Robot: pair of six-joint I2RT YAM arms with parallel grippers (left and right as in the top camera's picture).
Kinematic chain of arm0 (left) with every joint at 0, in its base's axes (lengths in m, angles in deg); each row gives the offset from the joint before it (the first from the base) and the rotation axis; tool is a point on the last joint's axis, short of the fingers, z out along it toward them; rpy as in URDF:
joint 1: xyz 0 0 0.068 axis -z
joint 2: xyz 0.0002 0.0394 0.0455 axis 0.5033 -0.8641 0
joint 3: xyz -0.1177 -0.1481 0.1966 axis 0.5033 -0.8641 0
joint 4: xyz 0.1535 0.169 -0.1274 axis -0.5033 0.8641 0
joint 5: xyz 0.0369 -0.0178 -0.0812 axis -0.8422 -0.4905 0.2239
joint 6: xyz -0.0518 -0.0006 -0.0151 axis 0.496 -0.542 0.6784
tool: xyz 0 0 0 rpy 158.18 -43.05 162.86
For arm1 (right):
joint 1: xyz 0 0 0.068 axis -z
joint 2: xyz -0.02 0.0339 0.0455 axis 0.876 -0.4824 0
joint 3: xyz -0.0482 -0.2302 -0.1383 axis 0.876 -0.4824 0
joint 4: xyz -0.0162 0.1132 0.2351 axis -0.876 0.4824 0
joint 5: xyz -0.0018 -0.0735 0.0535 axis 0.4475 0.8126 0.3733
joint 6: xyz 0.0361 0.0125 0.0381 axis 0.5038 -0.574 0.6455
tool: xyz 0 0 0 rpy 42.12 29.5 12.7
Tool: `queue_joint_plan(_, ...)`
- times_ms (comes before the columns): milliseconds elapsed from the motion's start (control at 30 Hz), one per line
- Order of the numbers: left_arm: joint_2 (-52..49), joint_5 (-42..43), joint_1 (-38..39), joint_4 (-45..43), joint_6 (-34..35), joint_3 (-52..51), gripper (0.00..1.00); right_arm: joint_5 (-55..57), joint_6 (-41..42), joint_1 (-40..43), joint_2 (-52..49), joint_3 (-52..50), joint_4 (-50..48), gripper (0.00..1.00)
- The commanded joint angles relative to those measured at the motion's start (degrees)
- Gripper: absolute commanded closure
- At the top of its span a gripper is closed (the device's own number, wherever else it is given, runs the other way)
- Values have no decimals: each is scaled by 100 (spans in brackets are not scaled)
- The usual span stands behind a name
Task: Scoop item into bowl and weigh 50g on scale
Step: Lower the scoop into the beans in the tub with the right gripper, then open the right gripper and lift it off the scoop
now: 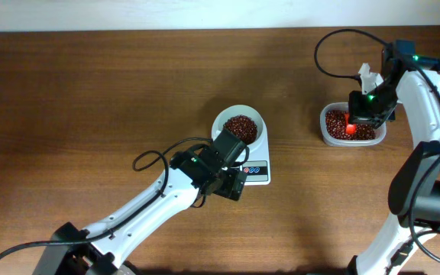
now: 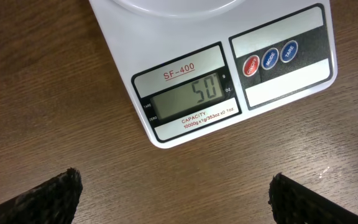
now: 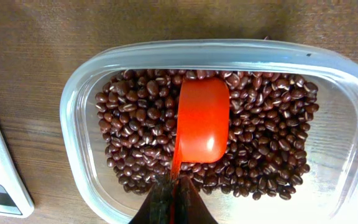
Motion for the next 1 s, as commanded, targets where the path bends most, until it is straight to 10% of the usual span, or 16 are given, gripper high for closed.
queue_joint_plan(0, 59, -87, 17, 4, -68, -22, 1, 422, -66, 33, -70, -94, -162, 95)
queue_joint_plan(100, 59, -85, 17, 4, -68, -22, 1, 586, -66, 33, -70, -94, -168, 95)
queue_joint_plan(467, 59, -87, 17, 2, -70, -22, 1, 579, -66, 28, -68, -81, -337, 25)
queue_joint_plan(967, 59, -85, 17, 4, -68, -22, 1, 625, -66, 37, -68, 251, -1711, 1)
